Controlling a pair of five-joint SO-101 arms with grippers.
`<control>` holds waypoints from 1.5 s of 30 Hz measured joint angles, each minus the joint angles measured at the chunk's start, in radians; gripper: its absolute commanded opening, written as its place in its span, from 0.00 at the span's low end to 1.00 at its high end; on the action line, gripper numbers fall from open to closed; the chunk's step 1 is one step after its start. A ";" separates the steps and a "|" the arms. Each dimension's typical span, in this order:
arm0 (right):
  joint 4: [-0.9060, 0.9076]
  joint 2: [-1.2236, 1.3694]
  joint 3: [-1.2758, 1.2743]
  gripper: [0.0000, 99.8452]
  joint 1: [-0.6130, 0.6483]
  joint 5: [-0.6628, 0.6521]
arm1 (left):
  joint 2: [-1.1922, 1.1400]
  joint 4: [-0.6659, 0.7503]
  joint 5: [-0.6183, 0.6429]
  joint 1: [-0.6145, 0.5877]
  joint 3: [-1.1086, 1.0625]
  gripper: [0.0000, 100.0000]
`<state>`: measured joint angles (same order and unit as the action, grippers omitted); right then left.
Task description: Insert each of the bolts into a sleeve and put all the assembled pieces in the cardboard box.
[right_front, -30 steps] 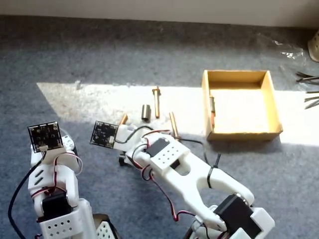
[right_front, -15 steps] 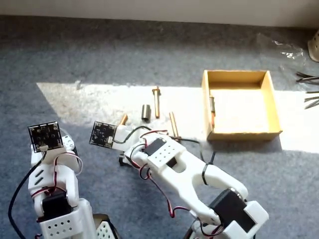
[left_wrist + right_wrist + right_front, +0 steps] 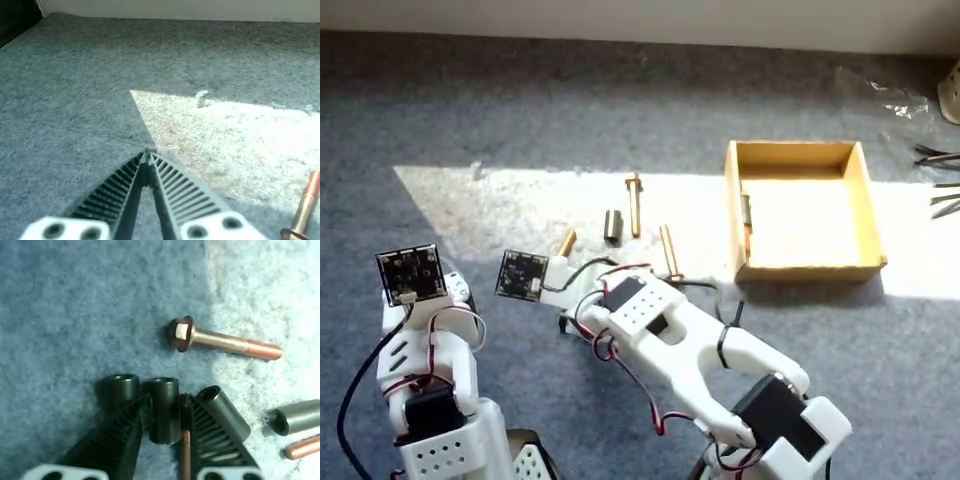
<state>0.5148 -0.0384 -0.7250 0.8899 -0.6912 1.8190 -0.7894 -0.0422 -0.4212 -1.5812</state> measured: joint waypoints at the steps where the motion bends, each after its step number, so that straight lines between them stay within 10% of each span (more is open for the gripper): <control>1: 0.002 0.000 -0.003 0.10 0.000 0.000 | 0.000 0.000 0.000 0.000 0.000 0.01; 45: 0.057 0.101 0.140 0.03 -0.034 -0.003 | 0.000 0.068 0.000 0.000 -0.051 0.01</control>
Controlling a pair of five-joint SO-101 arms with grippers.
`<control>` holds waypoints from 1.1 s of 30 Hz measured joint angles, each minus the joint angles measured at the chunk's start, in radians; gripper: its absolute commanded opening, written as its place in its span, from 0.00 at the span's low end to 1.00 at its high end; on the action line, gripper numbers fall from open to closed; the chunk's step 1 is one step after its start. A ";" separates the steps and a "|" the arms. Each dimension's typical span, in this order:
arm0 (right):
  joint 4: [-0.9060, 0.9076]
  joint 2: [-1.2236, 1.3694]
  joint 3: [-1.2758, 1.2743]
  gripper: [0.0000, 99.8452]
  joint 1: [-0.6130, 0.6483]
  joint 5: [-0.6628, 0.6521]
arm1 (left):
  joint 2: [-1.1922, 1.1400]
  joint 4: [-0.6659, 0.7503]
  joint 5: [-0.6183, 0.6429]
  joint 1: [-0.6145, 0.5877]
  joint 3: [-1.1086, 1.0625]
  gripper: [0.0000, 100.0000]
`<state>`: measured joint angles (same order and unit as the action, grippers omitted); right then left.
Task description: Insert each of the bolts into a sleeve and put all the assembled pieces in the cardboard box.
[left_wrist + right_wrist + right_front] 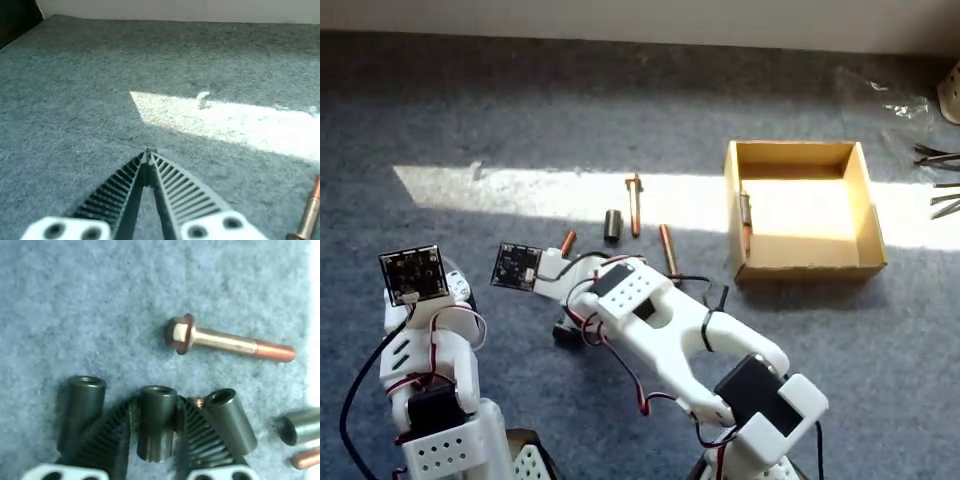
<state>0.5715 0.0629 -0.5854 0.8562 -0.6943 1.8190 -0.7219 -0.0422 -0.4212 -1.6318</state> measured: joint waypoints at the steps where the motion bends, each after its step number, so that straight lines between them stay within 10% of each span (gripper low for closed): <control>1: 0.000 -0.012 0.000 0.02 -0.006 0.000 | 0.000 0.000 0.000 0.000 0.000 0.01; 33: 0.281 -0.195 0.000 0.00 -0.364 0.356 | 0.000 0.005 0.000 0.000 0.000 0.01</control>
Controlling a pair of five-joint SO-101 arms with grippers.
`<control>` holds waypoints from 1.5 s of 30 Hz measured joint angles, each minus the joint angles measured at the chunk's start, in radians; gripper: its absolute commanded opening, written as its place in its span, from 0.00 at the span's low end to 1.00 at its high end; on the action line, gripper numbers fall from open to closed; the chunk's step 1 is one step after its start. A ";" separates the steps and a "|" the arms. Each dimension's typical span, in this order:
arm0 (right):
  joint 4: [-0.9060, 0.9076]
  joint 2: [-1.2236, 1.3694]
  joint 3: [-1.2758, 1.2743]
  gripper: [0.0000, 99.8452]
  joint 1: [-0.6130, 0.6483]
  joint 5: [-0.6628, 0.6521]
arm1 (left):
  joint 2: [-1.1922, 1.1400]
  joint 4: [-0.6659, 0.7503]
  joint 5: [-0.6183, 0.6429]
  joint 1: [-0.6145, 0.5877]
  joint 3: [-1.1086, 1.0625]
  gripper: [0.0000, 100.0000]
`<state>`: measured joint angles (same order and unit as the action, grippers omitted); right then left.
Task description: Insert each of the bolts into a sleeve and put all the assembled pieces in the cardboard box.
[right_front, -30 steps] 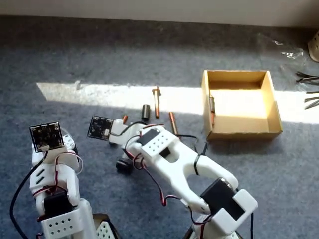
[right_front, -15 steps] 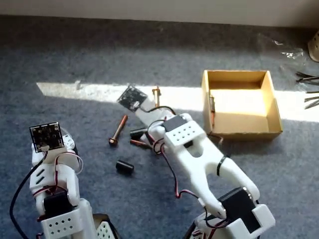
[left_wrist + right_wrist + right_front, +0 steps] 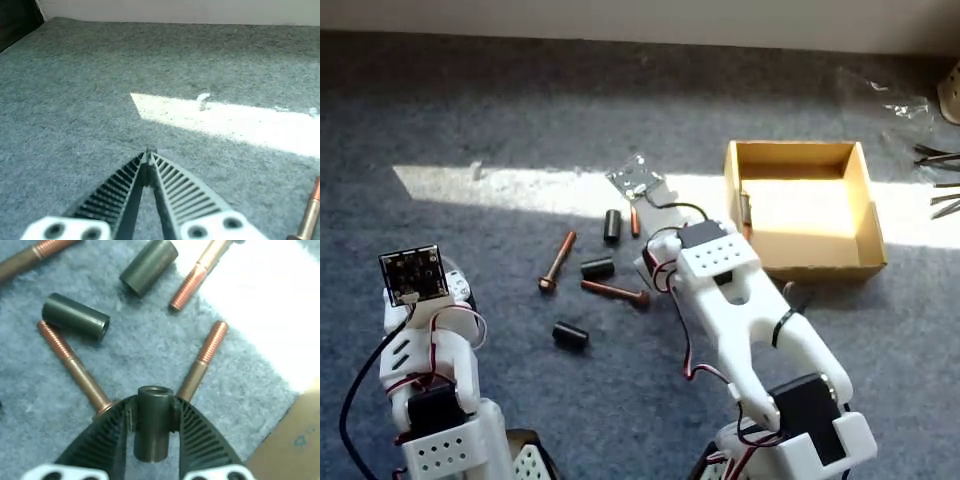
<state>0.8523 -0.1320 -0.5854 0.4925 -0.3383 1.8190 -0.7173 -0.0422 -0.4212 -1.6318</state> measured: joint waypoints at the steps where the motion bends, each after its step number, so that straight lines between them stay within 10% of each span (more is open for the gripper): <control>1: 0.000 0.000 0.000 0.00 0.000 0.003 | 0.000 0.000 0.000 0.000 0.000 0.01; 45: 0.117 -0.006 -0.106 0.09 0.086 -0.006 | 0.000 0.000 0.000 0.000 0.000 0.01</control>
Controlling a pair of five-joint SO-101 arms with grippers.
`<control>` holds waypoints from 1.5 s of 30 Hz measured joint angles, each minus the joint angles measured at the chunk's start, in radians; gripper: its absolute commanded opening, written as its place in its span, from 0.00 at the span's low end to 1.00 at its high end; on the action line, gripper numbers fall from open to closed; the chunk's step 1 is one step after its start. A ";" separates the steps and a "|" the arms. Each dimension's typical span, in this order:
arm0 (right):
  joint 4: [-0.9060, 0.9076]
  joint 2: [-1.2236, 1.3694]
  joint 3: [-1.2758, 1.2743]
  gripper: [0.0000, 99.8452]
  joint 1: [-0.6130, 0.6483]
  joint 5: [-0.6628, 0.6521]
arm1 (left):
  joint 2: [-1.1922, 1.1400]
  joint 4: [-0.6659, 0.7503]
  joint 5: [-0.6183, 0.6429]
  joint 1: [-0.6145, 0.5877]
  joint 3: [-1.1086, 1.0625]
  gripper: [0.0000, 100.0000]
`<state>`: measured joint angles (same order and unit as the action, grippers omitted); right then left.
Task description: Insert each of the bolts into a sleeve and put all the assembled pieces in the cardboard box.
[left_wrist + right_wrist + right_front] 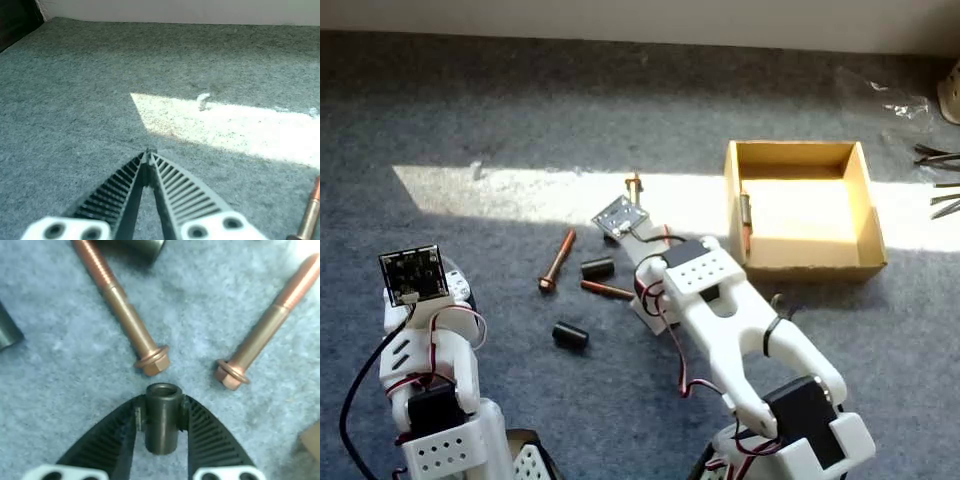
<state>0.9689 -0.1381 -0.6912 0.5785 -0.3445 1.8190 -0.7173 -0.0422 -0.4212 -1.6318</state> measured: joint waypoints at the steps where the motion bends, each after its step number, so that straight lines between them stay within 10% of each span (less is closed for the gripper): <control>1: 0.000 0.000 0.000 0.09 0.003 0.000 | 0.000 0.000 0.000 0.000 0.000 0.01; 45: 0.035 -0.008 -0.055 0.15 0.008 0.000 | 0.000 0.000 0.000 0.000 -0.011 0.01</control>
<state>1.0042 -0.1458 -0.7465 0.5861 -0.3445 1.8190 -0.7173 -0.0422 -0.4212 -1.6425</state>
